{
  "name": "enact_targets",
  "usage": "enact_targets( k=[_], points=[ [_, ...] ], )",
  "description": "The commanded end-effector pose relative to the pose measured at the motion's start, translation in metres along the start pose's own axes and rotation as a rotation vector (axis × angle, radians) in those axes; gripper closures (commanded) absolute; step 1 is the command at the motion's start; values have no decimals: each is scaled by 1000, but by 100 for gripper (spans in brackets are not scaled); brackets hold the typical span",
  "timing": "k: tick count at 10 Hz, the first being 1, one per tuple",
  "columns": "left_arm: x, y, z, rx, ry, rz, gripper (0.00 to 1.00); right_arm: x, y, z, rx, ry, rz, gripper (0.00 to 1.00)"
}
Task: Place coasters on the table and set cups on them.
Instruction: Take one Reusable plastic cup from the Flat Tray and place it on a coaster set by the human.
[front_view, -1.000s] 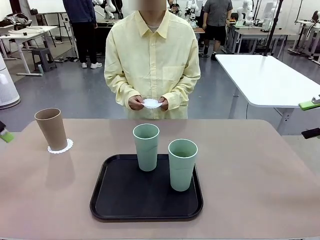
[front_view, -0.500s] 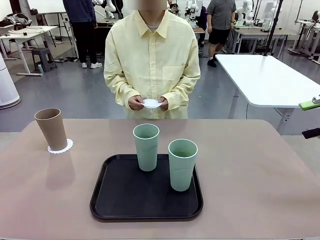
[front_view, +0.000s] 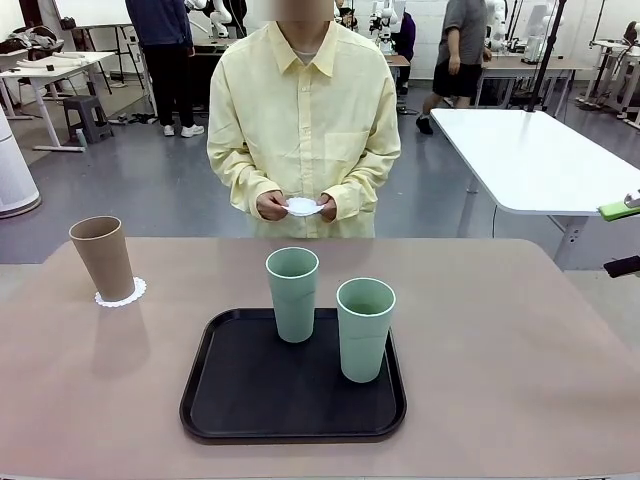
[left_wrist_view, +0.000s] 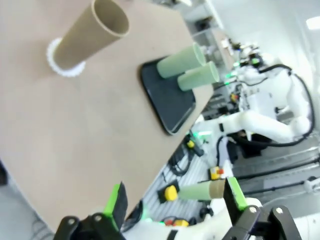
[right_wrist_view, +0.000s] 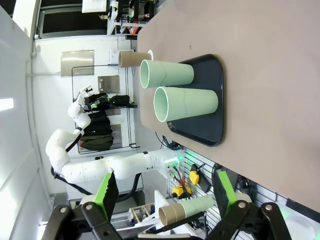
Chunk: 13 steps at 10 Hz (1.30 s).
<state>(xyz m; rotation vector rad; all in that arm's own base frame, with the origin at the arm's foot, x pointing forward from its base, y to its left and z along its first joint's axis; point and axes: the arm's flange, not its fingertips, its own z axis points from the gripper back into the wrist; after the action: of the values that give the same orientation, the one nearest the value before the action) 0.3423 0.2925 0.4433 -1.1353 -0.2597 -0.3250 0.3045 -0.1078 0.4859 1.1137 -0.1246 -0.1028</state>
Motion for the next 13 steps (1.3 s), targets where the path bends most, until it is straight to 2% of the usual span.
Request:
enact_targets(
  k=[1, 4, 5, 13],
  points=[
    [8, 7, 19, -68, -17, -42, 0, 3, 2, -2, 37, -11, 20, 0],
    [7, 9, 1, -92, -12, -71, 0, 3, 2, -2, 37, -11, 20, 0],
    [3, 9, 8, -73, -13, -32, 0, 3, 2, -2, 37, -11, 20, 0],
    [3, 9, 8, -73, -13, -32, 0, 3, 2, -2, 37, -11, 20, 0]
  ],
)
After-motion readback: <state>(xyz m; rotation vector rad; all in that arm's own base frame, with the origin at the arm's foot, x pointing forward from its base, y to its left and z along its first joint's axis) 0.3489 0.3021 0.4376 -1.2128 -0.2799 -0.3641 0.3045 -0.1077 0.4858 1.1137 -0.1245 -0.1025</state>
